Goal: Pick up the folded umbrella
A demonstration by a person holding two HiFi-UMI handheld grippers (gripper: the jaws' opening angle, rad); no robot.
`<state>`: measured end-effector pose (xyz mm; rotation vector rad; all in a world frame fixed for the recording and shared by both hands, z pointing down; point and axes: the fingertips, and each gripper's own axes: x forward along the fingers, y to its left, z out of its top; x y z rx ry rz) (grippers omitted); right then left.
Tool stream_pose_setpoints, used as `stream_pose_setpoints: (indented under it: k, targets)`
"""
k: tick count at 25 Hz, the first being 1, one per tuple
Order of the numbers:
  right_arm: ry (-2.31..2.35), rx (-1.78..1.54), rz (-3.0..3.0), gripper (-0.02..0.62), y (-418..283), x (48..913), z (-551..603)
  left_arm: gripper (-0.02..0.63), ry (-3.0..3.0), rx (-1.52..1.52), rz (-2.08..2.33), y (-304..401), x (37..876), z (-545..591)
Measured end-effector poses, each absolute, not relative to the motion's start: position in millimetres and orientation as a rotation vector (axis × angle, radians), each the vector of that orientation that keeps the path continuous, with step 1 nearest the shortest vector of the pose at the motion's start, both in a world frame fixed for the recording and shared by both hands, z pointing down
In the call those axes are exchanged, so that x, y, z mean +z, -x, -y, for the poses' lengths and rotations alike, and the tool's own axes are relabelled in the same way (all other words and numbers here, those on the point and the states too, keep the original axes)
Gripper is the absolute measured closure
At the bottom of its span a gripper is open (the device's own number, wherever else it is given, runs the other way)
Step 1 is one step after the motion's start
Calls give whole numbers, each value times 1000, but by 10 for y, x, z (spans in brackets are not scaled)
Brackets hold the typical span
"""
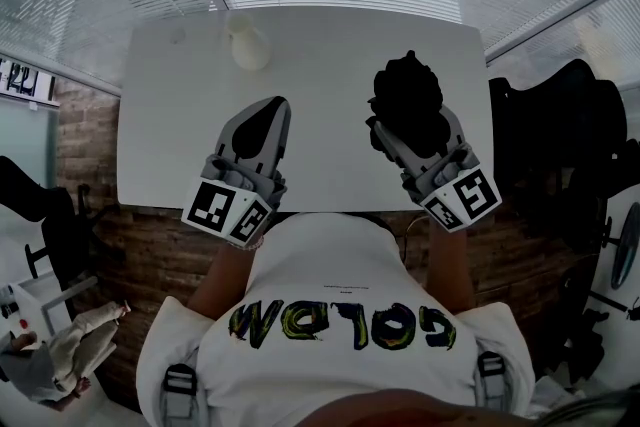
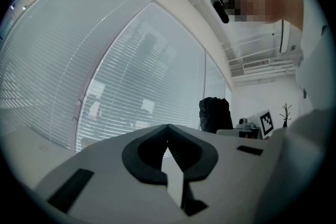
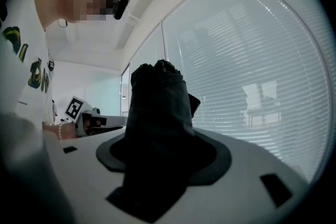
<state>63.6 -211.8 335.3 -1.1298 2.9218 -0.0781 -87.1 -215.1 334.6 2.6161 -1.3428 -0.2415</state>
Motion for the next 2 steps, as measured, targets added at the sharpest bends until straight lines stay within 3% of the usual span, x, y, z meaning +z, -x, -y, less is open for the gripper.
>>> stream_pose_setpoints:
  k: [2]
  targets:
    - [1131,-79,-2923,334,-640,3349,2138,595,-2617,-239,1341,865,3344,2171]
